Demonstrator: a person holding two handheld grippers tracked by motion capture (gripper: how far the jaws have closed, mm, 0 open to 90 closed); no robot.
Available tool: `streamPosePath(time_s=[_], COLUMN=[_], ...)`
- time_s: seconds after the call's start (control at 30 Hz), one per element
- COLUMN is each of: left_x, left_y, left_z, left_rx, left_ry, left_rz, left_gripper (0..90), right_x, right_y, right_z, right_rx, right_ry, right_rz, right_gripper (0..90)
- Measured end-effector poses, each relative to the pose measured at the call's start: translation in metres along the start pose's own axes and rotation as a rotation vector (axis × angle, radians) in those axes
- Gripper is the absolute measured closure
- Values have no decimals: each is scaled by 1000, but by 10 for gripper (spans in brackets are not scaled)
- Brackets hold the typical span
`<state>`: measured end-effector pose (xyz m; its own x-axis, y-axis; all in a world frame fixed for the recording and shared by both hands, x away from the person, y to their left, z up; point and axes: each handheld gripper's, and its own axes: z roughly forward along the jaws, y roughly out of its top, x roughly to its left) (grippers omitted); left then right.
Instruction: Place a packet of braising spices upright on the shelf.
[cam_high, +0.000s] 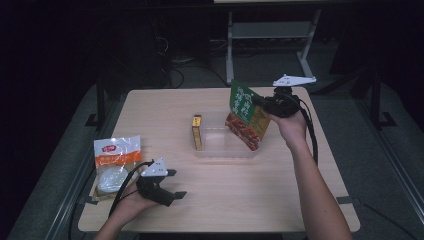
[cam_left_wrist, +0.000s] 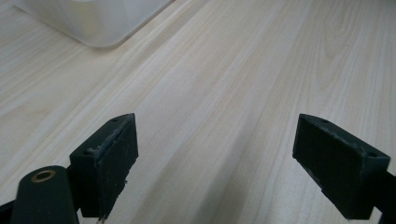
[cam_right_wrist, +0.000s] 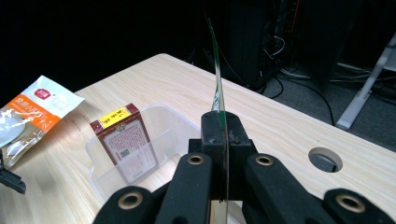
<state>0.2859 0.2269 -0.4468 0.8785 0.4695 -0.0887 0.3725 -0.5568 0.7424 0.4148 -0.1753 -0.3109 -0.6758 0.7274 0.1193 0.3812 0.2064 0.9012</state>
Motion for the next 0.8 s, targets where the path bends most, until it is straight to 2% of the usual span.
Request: streamPosePath(time_s=[0.3,0.5,0.6,0.63,0.67,0.7,0.73,0.77,0.8], left_x=[0,-1,-2,-2,-1,-1,-1,-1,-1], left_y=[0,1,1,2,3,3,3,4,4], left_z=[1,2,2,2,1,1,1,0,0], left_rx=[19,30,25,24,22,22,16,12,12], left_ry=[-9,-17,-20,-22,-24,-24,-30,-35,-35], left_rz=[11,28,26,27,27,27,22,17,17], left_gripper=[136,136,136,136,135,135,135,134,134], right_x=[-3,-2,-1,-1,0,0,1,1,1], right_y=[-1,-2,-3,-3,-3,-3,-3,-2,-2], right_z=[-2,-2,-1,-1,0,0,-1,-1,-1], right_rx=[12,18,26,26,37,37,54,59,59], right_ry=[2,-5,-9,-9,-9,-9,-11,-26,-26], right_rz=[4,-2,-8,-8,-11,-11,-21,-27,-27], right_gripper=[896,825,739,739,639,639,514,474,474])
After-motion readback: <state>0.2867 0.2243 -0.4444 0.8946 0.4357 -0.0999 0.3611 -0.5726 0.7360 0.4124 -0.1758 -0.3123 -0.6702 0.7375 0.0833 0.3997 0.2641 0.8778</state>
